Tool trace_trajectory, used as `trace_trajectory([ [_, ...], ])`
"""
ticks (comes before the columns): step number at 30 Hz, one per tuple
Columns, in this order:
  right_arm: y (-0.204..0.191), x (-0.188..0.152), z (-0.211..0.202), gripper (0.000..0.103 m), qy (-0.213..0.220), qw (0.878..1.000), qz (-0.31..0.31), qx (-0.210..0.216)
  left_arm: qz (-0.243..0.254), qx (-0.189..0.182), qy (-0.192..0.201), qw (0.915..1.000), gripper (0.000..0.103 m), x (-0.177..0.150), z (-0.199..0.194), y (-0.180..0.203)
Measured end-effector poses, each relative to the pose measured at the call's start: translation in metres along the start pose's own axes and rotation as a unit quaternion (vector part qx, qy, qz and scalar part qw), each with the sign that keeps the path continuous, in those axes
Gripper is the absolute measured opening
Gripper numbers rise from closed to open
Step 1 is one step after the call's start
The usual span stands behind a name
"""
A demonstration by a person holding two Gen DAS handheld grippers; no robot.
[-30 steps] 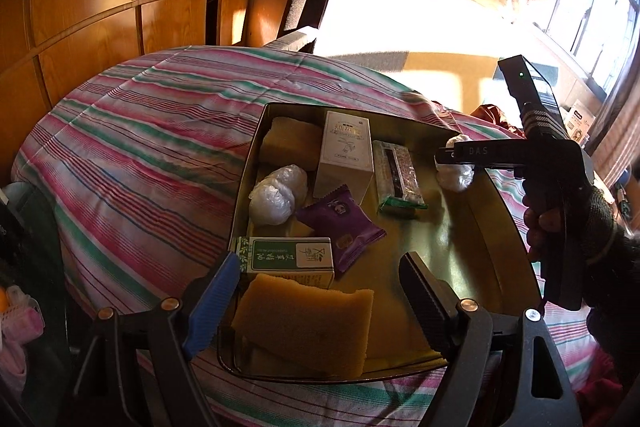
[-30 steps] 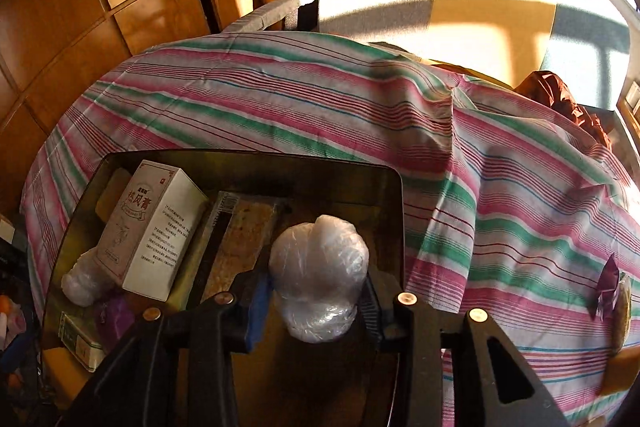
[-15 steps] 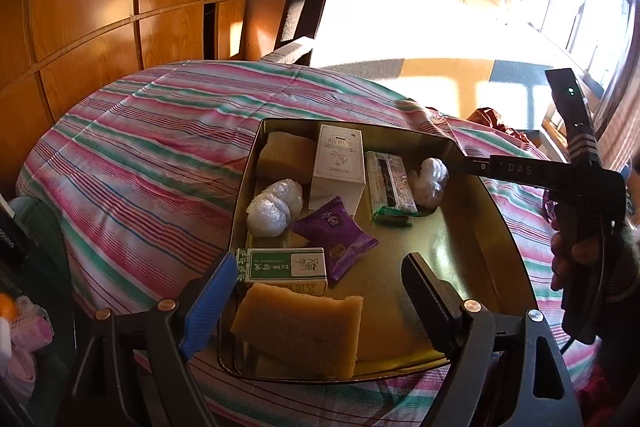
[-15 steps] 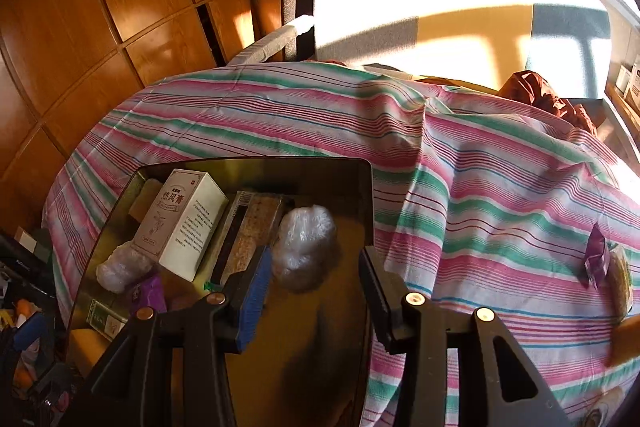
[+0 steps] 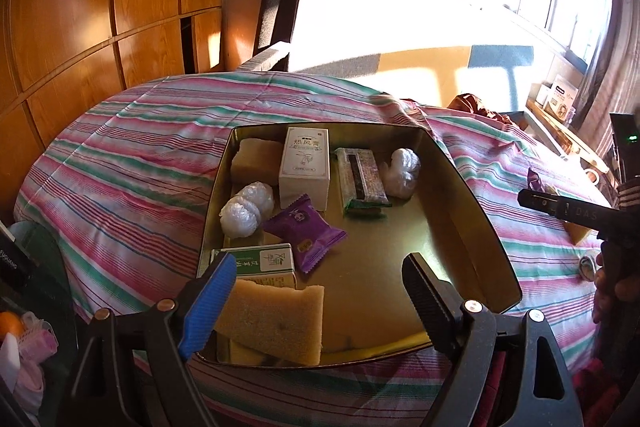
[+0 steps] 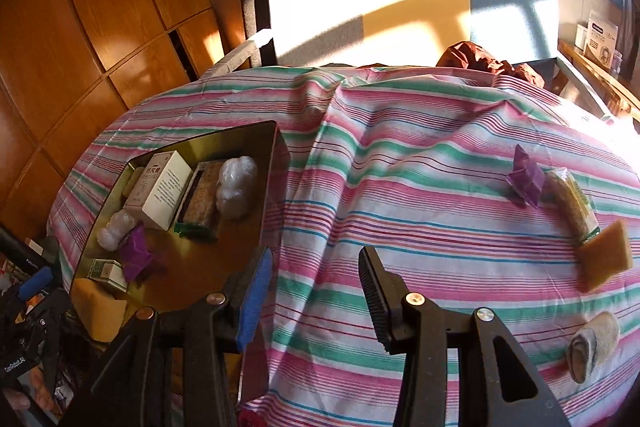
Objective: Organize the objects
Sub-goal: 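Move both tools back from the tray to the item pile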
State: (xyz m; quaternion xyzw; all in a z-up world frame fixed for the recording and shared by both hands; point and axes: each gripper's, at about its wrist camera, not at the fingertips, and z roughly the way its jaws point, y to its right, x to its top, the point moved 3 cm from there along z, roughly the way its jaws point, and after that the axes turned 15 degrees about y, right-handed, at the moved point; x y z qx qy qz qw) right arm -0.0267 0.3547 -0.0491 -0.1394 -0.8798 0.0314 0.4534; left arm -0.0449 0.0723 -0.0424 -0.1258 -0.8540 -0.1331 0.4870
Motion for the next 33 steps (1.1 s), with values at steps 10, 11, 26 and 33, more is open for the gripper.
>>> trace_trajectory([
  [10, 0.1, 0.017, -0.044, 0.045, 0.044, 0.994, 0.045, -0.084, 0.039, -0.031, -0.002, 0.9987, 0.086, 0.005, 0.001, 0.04],
  [11, 0.111, 0.019, -0.049, 0.045, 0.05, 0.993, 0.049, -0.095, 0.044, -0.035, -0.003, 0.9984, 0.086, 0.005, 0.002, 0.045],
  [26, 0.301, 0.001, -0.108, 0.046, 0.145, 0.918, 0.281, -0.24, 0.081, -0.123, -0.039, 0.9883, 0.088, 0.019, 0.034, 0.15],
  [33, 0.315, -0.011, -0.118, 0.046, 0.155, 0.9, 0.339, -0.226, 0.114, -0.172, -0.066, 0.9763, 0.088, 0.016, 0.063, 0.223],
])
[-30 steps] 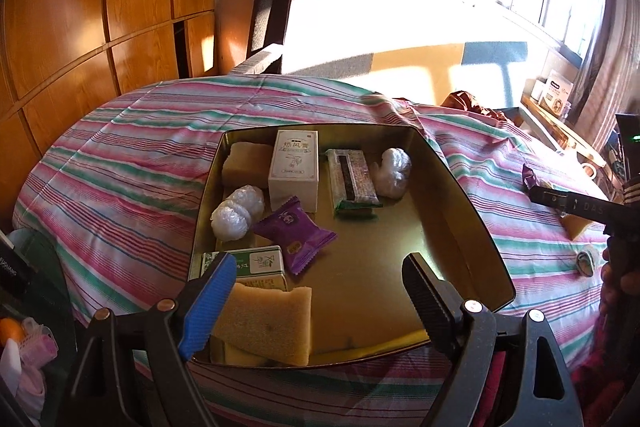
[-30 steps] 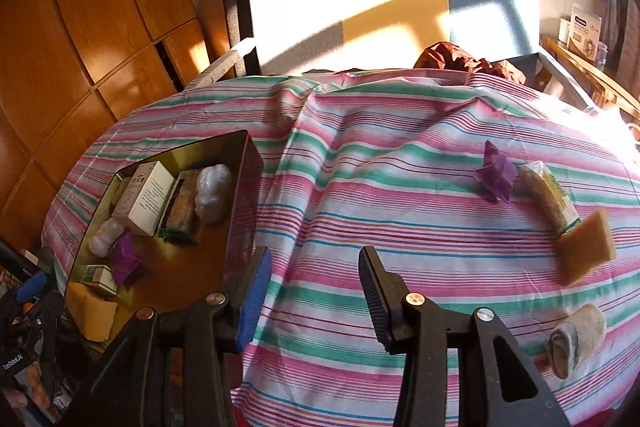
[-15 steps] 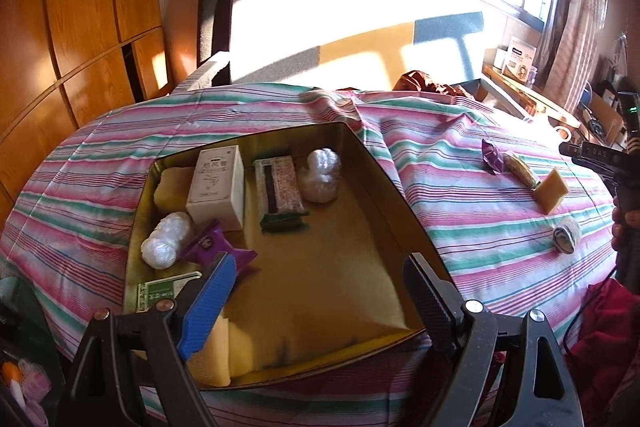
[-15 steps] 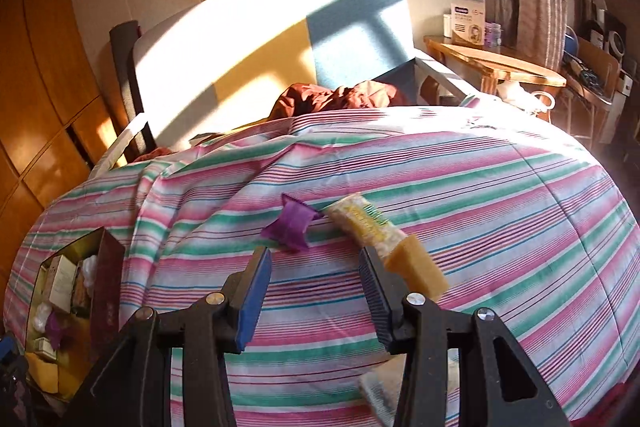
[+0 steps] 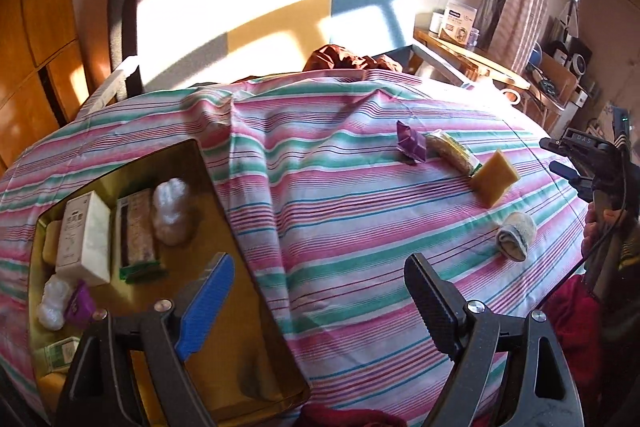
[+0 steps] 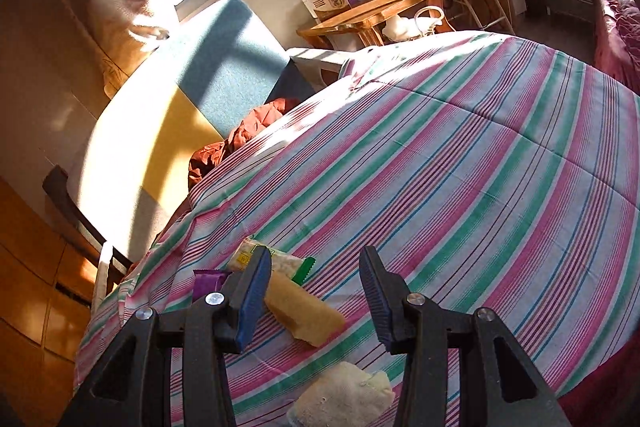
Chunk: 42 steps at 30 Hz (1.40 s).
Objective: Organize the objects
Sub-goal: 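Move both tools back from the tray to the item pile, then close the left tool around the purple packet on the sheet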
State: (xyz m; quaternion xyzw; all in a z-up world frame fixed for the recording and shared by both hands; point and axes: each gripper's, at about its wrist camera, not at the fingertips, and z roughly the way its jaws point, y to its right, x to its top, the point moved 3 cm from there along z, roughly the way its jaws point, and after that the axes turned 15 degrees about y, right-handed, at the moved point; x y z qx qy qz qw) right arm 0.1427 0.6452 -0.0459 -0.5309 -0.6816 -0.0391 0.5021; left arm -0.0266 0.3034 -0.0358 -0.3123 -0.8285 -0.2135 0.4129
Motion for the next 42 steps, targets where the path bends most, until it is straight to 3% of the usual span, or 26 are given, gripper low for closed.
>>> trace_trajectory([
  [5, -0.005, -0.005, 0.002, 0.046, -0.018, 1.0, 0.004, 0.017, -0.007, -0.027, -0.035, 0.999, 0.088, 0.012, 0.049, 0.03],
  [10, -0.008, -0.01, 0.005, 0.046, -0.037, 0.999, 0.01, 0.038, 0.014, -0.025, -0.05, 0.9984, 0.087, 0.024, 0.095, 0.054],
  [20, -0.013, -0.015, 0.007, 0.046, -0.06, 0.995, 0.026, 0.074, 0.123, -0.045, -0.04, 0.9905, 0.089, 0.058, 0.18, 0.111],
  [30, -0.018, -0.021, 0.013, 0.046, -0.085, 0.992, 0.028, 0.094, 0.205, -0.018, -0.055, 0.9771, 0.093, 0.067, 0.26, 0.14],
  [31, -0.018, -0.021, 0.013, 0.046, -0.085, 0.992, 0.029, 0.094, 0.202, -0.019, -0.059, 0.9775, 0.084, 0.066, 0.266, 0.139],
  [32, -0.017, -0.021, 0.013, 0.046, -0.086, 0.991, 0.031, 0.093, 0.195, -0.021, -0.065, 0.9784, 0.061, 0.066, 0.27, 0.137],
  [34, -0.015, -0.022, 0.014, 0.046, -0.086, 0.992, 0.034, 0.091, 0.17, -0.029, -0.081, 0.9816, 0.036, 0.064, 0.272, 0.131],
  [42, -0.019, -0.023, 0.013, 0.046, -0.086, 0.992, 0.021, 0.088, 0.087, -0.039, -0.071, 0.9929, 0.035, 0.022, 0.201, 0.094],
])
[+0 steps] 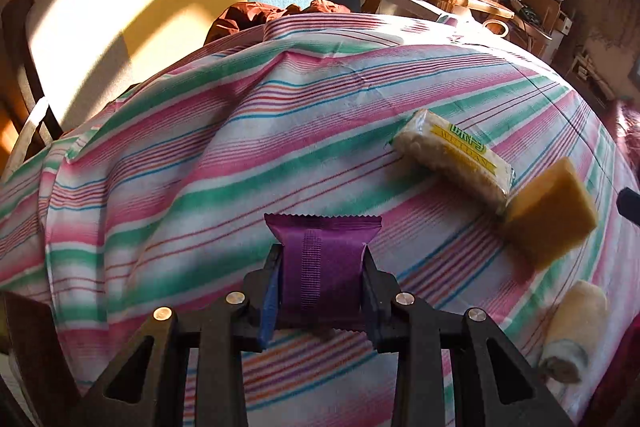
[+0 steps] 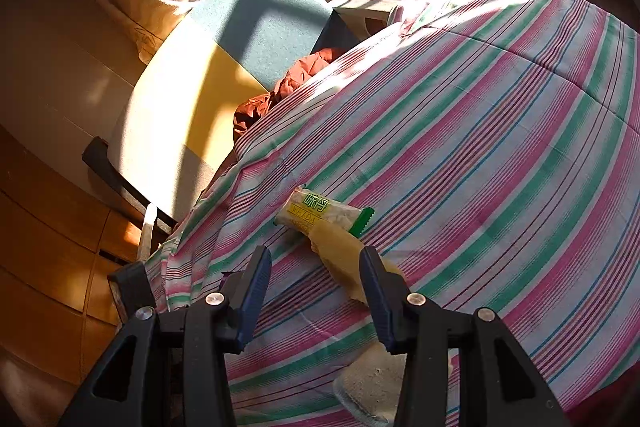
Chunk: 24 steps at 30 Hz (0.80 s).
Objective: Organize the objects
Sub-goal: 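Close the left tool around the purple packet on the sheet, then hold the purple packet in the left tool while the right tool grasps the WEIDAN snack bag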
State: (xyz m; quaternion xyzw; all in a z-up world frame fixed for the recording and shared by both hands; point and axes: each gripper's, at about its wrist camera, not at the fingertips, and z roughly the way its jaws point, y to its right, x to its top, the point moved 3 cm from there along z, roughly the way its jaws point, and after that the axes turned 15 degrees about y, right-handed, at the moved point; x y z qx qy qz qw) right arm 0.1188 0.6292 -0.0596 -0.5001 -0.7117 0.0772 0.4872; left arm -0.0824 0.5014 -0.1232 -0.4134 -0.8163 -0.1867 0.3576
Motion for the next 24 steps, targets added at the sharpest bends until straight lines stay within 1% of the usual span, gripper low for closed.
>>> trace_trajectory([
  [4, 0.0, 0.0, 0.001, 0.046, 0.0, 1.0, -0.006, -0.006, -0.014, 0.003, 0.007, 0.9999, 0.035, -0.04, -0.04, -0.001],
  [6, 0.0, 0.0, 0.001, 0.046, 0.002, 1.0, -0.008, -0.008, -0.011, 0.006, 0.014, 0.9998, 0.034, -0.057, -0.061, 0.003],
  [10, -0.001, 0.002, 0.0, 0.046, 0.008, 1.0, -0.013, -0.012, -0.027, 0.002, 0.027, 0.9993, 0.034, -0.08, -0.089, 0.004],
  [13, -0.003, 0.001, 0.001, 0.046, 0.008, 1.0, -0.023, -0.018, -0.041, -0.003, 0.036, 0.9985, 0.034, -0.089, -0.096, 0.001],
  [18, -0.002, 0.004, -0.001, 0.046, 0.023, 0.999, -0.032, -0.028, -0.037, -0.009, 0.047, 0.9982, 0.033, -0.095, -0.098, 0.0],
  [24, 0.002, 0.005, 0.004, 0.046, 0.023, 0.998, -0.039, -0.052, -0.037, -0.016, 0.056, 0.9976, 0.033, -0.099, -0.095, -0.001],
])
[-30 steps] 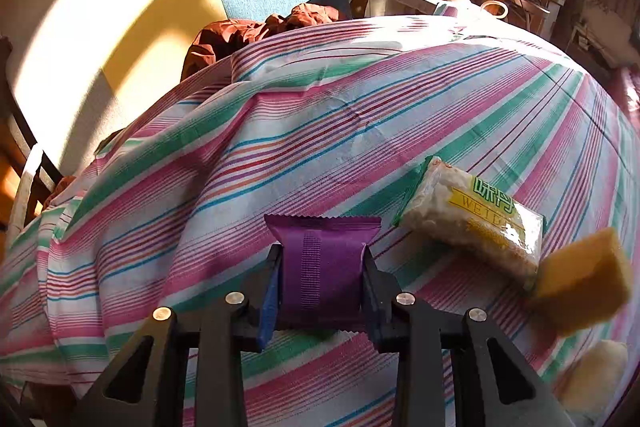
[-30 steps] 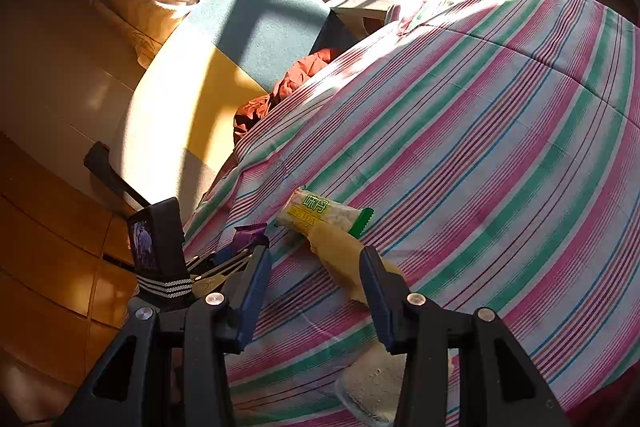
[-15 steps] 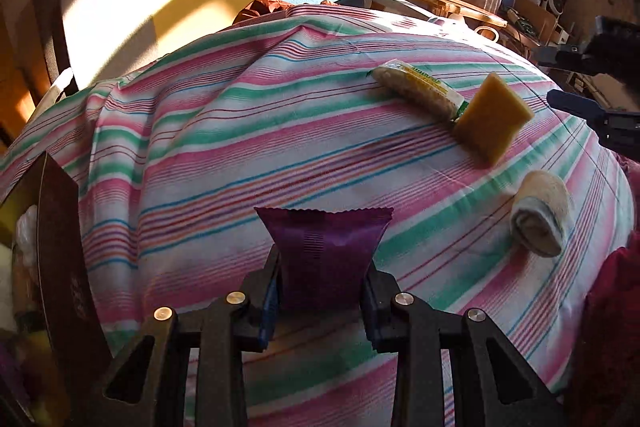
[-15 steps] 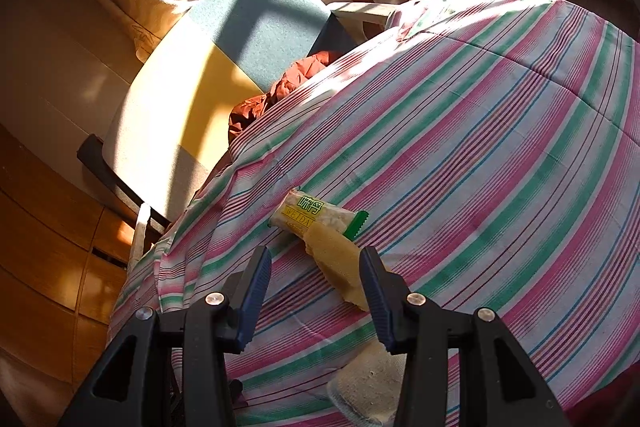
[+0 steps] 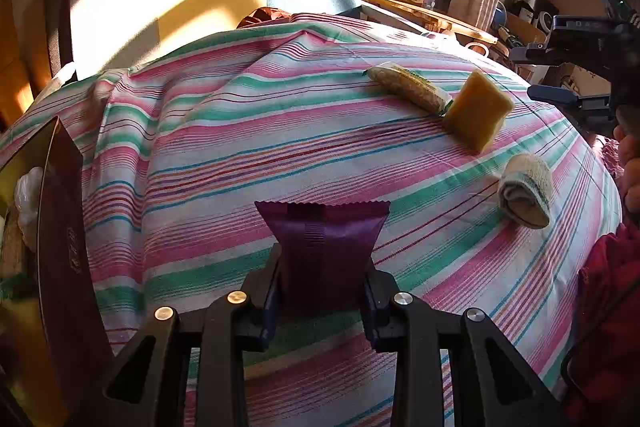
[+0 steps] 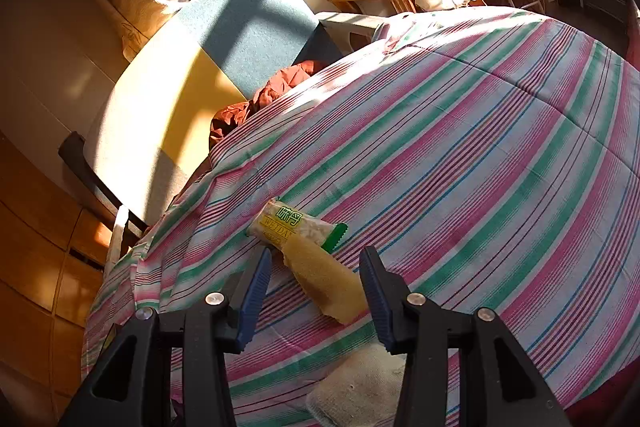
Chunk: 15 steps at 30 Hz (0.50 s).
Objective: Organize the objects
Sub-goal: 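Hold the purple packet in the left tool while the right tool grasps the WEIDAN snack bag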
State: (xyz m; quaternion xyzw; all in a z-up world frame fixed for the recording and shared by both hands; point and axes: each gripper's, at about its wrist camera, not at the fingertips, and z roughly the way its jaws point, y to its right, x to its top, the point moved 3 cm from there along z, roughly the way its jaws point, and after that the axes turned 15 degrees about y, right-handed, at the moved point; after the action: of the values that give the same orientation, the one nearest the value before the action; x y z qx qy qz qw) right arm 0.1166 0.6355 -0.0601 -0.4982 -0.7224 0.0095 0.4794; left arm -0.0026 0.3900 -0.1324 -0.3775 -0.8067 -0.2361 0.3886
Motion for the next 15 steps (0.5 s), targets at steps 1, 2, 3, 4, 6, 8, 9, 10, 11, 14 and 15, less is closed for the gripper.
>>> trace_trajectory([
  [1, 0.0003, -0.0003, 0.0015, 0.046, -0.002, 1.0, 0.0, -0.001, 0.003, 0.0, 0.001, 1.0, 0.033, -0.0003, 0.0002, 0.0007],
  [2, 0.0007, -0.0008, 0.003, 0.046, -0.004, 1.0, 0.0, -0.003, 0.009, 0.001, 0.003, 1.0, 0.033, -0.0007, 0.0009, 0.0019],
  [3, 0.0011, -0.0016, 0.0044, 0.046, -0.007, 1.0, -0.001, -0.006, 0.012, 0.001, 0.004, 0.9999, 0.034, -0.0008, 0.0015, 0.0027],
  [4, 0.0013, -0.0026, 0.0052, 0.046, -0.009, 1.0, -0.003, -0.007, 0.012, 0.001, 0.005, 0.9999, 0.034, -0.001, 0.0018, 0.0023],
  [6, 0.0002, -0.0036, 0.0062, 0.046, -0.012, 1.0, -0.008, -0.007, 0.009, -0.001, 0.007, 0.9999, 0.034, -0.0012, 0.0021, 0.0015],
  [8, -0.0019, -0.0043, 0.0068, 0.046, -0.013, 1.0, -0.013, -0.008, 0.006, -0.004, 0.008, 0.9999, 0.034, -0.0015, 0.0024, 0.0005],
  [9, -0.0023, -0.0045, 0.0072, 0.046, -0.014, 1.0, -0.015, -0.008, 0.006, -0.003, 0.008, 0.9999, 0.034, -0.0015, 0.0026, 0.0004],
  [10, -0.0025, -0.0048, 0.0075, 0.046, -0.015, 1.0, -0.016, -0.009, 0.008, -0.002, 0.009, 0.9999, 0.034, -0.0019, 0.0027, 0.001],
  [11, -0.0024, -0.0051, 0.0077, 0.046, -0.015, 1.0, -0.016, -0.009, 0.01, -0.001, 0.01, 0.9999, 0.035, -0.0021, 0.0029, 0.0014],
  [14, -0.0018, -0.0051, 0.0069, 0.046, -0.015, 1.0, -0.015, -0.009, 0.013, 0.001, 0.011, 0.9999, 0.035, -0.0023, 0.0029, 0.0022],
  [15, -0.0021, -0.0051, 0.0066, 0.046, -0.014, 1.0, -0.015, -0.009, 0.012, 0.0, 0.011, 0.9999, 0.035, -0.0027, 0.0027, 0.0017],
])
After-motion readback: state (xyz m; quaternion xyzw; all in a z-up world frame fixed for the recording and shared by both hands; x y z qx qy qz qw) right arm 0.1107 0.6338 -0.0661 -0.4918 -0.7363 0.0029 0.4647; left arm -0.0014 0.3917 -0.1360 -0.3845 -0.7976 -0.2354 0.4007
